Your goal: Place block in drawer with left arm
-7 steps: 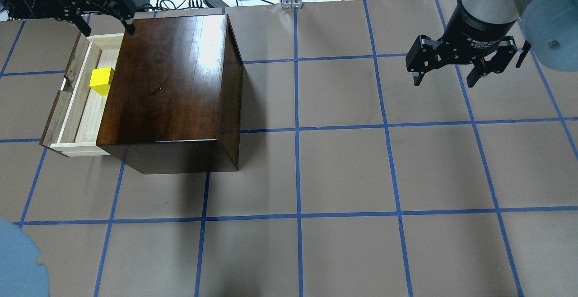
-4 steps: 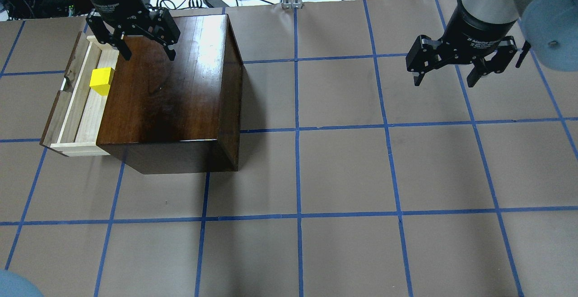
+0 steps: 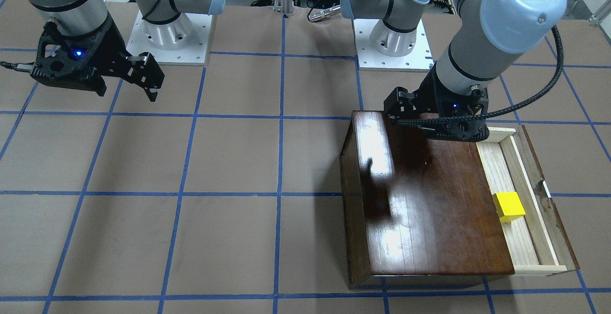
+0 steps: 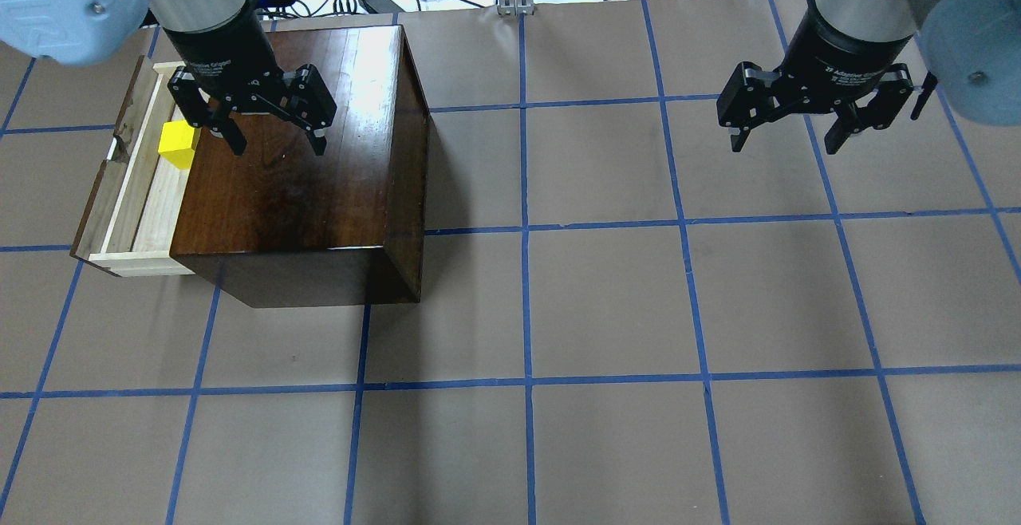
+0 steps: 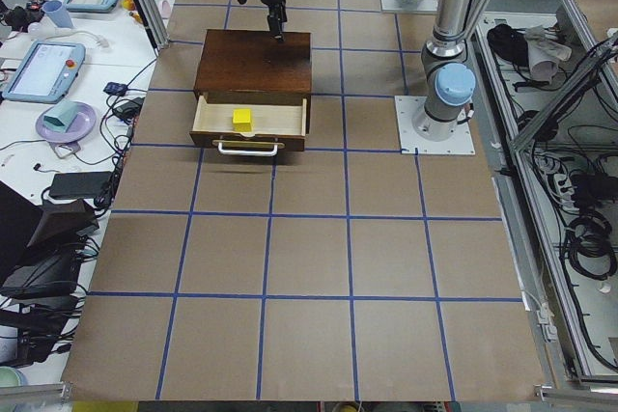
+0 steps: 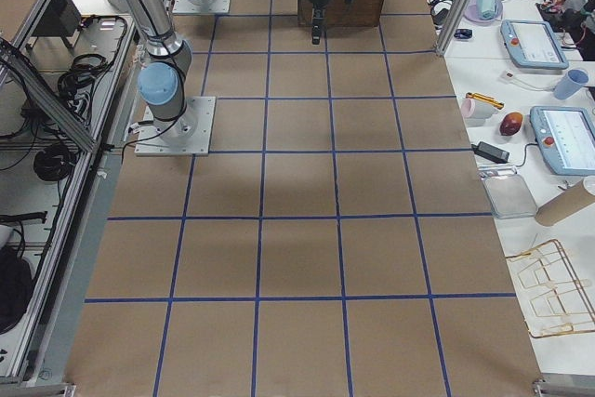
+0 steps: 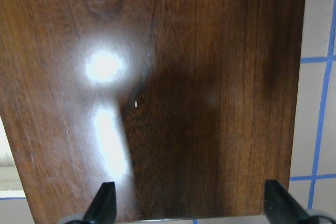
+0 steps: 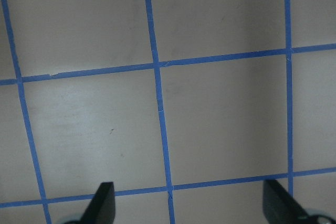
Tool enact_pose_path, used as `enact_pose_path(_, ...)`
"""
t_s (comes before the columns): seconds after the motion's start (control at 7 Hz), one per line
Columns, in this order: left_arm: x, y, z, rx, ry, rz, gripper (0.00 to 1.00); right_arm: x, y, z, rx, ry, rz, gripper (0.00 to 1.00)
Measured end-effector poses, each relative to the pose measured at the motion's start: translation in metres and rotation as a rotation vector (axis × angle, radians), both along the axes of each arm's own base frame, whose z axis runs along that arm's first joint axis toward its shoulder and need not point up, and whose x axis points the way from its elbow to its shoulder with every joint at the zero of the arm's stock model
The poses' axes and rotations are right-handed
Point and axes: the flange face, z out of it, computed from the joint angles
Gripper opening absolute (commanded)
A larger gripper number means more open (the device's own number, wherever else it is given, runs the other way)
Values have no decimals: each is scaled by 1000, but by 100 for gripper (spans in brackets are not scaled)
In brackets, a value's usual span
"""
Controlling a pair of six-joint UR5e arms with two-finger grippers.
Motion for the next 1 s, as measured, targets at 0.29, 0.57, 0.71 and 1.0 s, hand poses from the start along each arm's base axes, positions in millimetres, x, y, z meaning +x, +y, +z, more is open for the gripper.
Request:
enact_pose_path(0.29, 0, 12, -2, -17, -1, 2, 100, 0, 0, 0, 0, 0, 0, 100)
enact_pose_path(0.57, 2, 13, -1, -33, 0, 2, 100, 0, 0, 0, 0, 0, 0, 100)
enact_pose_path(0.71, 3, 13, -1, -36, 2, 1, 100, 0, 0, 0, 0, 0, 0, 100)
enact_pose_path(1.0, 6, 13, 0, -39, 3, 1, 100, 0, 0, 0, 0, 0, 0, 100)
